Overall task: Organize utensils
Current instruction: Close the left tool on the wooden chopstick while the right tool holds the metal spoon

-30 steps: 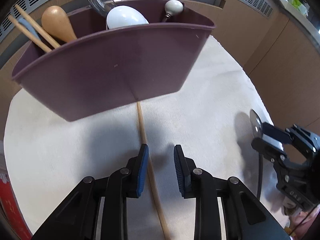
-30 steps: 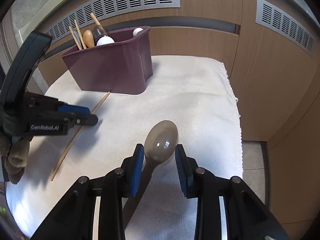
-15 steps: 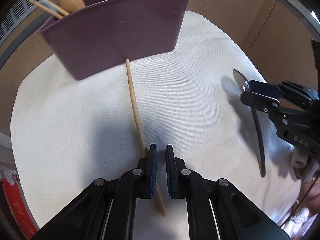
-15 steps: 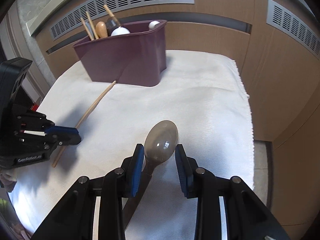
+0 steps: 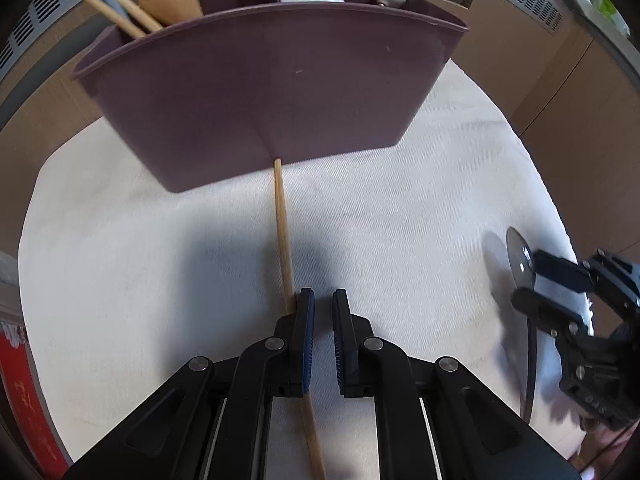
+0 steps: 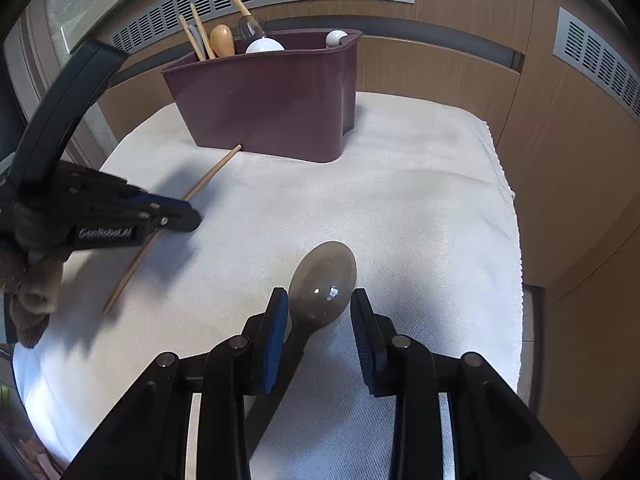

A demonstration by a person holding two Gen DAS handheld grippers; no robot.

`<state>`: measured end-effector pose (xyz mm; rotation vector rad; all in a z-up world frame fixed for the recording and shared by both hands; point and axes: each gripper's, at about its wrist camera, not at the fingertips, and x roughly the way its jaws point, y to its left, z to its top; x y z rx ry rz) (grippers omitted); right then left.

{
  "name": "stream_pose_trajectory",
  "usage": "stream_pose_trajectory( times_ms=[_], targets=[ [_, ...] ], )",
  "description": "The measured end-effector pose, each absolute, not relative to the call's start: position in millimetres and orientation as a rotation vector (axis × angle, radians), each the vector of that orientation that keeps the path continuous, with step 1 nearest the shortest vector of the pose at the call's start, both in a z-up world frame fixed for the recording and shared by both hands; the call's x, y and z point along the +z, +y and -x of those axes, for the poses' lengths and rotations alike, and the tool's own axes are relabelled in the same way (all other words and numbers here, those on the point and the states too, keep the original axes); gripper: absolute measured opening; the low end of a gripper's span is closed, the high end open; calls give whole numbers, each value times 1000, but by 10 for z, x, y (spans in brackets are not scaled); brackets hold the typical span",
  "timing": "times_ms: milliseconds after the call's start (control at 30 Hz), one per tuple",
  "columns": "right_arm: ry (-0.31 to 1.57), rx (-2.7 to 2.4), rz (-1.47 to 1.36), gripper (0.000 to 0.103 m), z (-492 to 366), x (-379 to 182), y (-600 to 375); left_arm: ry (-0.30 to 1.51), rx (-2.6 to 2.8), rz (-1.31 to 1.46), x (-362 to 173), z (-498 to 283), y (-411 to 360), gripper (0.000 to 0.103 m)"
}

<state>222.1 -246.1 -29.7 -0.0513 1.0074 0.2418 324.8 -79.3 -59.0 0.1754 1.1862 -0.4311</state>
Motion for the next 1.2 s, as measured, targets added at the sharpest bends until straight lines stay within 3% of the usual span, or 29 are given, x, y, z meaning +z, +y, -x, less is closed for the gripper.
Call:
stream_pose_trajectory(
  times_ms=[133,200,300,400,467,767,900,1000,1200],
  targets=[
    [1006,244,47,31,-2211,-286,-2518,1204,-451,-168,-593,-3326,-837,13],
    [1005,252,40,35,-2201,-299,-2521,1223,-478,-129,-586,-3361,-824,24],
    [1001,242,14,54,-2196,-312,-2535,1197,-486,-155,-644,-3370,-986,24],
    [996,224,-7,57,-2179,-295,-2548,1138,-476,-203,-645,-3268,-1016,17],
    [1000,213,-12,57,-2170,-286,-2558,1107,-486,-209,-635,-3188,-1011,8],
    [1052,141,-19,57,-2229,-437,-2544,948,-491,123,-390,-2799,-422,7],
    [1077,111,-3,56,-2316,-493,-2418,966,-471,84,-404,-2776,-491,7],
    [1079,135,33,31,-2323,-502,-2290,987,-443,64,-446,-2829,-410,9],
    [1042,166,85,31,-2231,-452,-2234,1049,-415,17,-513,-3024,-534,20]
  ],
)
